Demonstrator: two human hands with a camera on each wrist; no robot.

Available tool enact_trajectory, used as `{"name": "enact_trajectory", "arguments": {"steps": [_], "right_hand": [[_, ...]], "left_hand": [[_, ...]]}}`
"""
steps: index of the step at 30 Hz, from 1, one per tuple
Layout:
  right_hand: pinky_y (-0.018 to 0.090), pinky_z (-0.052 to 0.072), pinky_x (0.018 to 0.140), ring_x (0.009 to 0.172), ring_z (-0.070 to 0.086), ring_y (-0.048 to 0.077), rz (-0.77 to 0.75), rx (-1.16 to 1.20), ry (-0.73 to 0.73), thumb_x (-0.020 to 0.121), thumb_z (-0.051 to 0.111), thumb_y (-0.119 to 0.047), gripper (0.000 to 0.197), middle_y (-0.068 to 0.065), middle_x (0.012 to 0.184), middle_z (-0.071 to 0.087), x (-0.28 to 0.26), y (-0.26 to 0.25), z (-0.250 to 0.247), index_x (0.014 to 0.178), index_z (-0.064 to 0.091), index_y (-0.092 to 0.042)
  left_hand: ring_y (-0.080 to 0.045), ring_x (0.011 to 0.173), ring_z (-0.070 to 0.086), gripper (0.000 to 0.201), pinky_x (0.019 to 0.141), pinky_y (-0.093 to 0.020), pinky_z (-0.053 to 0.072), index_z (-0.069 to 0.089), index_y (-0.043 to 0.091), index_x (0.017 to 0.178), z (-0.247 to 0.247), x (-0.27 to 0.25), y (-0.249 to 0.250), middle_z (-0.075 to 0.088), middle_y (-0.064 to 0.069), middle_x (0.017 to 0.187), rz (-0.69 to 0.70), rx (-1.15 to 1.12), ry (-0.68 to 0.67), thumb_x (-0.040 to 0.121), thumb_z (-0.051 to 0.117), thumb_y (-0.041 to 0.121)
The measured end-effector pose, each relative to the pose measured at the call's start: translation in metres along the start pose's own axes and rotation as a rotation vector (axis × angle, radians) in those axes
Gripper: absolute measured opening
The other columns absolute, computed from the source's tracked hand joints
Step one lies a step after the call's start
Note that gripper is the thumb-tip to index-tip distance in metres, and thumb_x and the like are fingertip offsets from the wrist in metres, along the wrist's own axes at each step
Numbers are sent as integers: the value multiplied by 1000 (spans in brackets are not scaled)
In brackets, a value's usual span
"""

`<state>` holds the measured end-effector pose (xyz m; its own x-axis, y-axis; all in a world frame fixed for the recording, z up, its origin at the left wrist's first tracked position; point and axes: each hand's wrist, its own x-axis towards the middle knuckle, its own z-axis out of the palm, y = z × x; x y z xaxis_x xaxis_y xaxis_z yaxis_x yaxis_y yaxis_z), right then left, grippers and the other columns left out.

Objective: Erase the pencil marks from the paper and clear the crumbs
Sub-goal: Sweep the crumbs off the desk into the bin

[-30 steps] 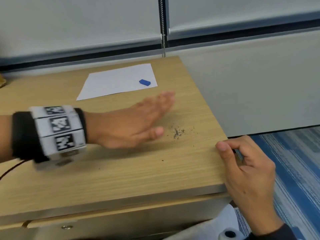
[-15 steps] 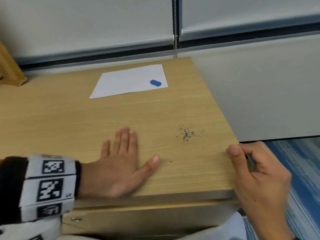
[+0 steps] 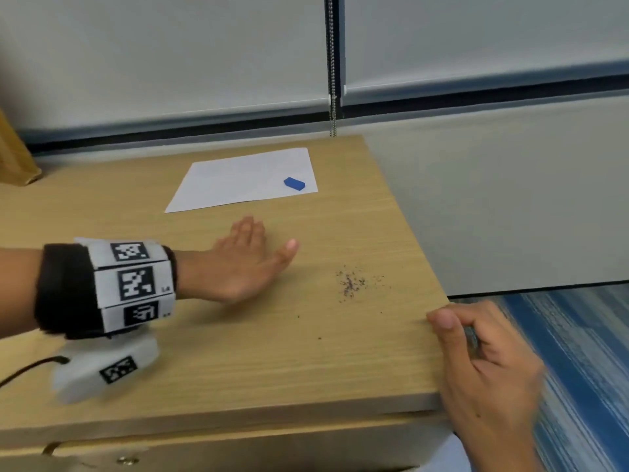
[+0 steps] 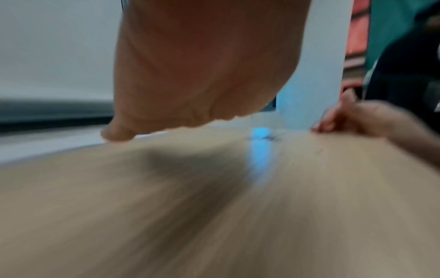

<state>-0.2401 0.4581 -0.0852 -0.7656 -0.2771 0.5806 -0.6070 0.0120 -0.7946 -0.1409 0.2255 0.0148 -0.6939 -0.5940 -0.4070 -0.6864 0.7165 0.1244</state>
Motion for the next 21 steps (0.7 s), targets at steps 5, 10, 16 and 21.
{"name": "enact_trajectory", "arguments": {"steps": [5, 10, 16, 21], "right_hand": [[6, 38, 63, 77, 58, 1, 5, 9, 18, 86, 54, -47, 30, -8, 81, 61, -1, 2, 2, 73, 66, -22], [8, 38, 64, 77, 59, 2, -1, 11, 24, 86, 53, -47, 35, -8, 81, 61, -2, 4, 3, 72, 67, -18], [7, 36, 64, 76, 57, -1, -23, -16, 36, 86, 53, -46, 34, -7, 81, 60, 0, 6, 2, 71, 66, -18], [5, 36, 64, 77, 57, -2, -10, -22, 30, 85, 53, -47, 32, -9, 81, 60, -1, 6, 1, 72, 66, -21]], "left_hand": [[-25, 145, -23, 115, 119, -43, -4, -23, 5, 148, 15, 3, -18, -30, -14, 155, -84, 98, -94, 60, -9, 78], [-26, 143, -28, 103, 119, -47, -7, -26, 6, 146, 30, 13, 75, -35, -12, 152, 214, 156, -160, 75, -8, 79], [-16, 144, -24, 86, 119, -34, -8, -22, 8, 148, 14, 3, 90, -30, -6, 156, 423, 52, -139, 89, 1, 66], [-14, 140, -31, 109, 117, -31, -10, -30, 12, 144, 13, -43, -15, -40, -5, 150, 96, 148, -17, 64, -17, 85]]}}
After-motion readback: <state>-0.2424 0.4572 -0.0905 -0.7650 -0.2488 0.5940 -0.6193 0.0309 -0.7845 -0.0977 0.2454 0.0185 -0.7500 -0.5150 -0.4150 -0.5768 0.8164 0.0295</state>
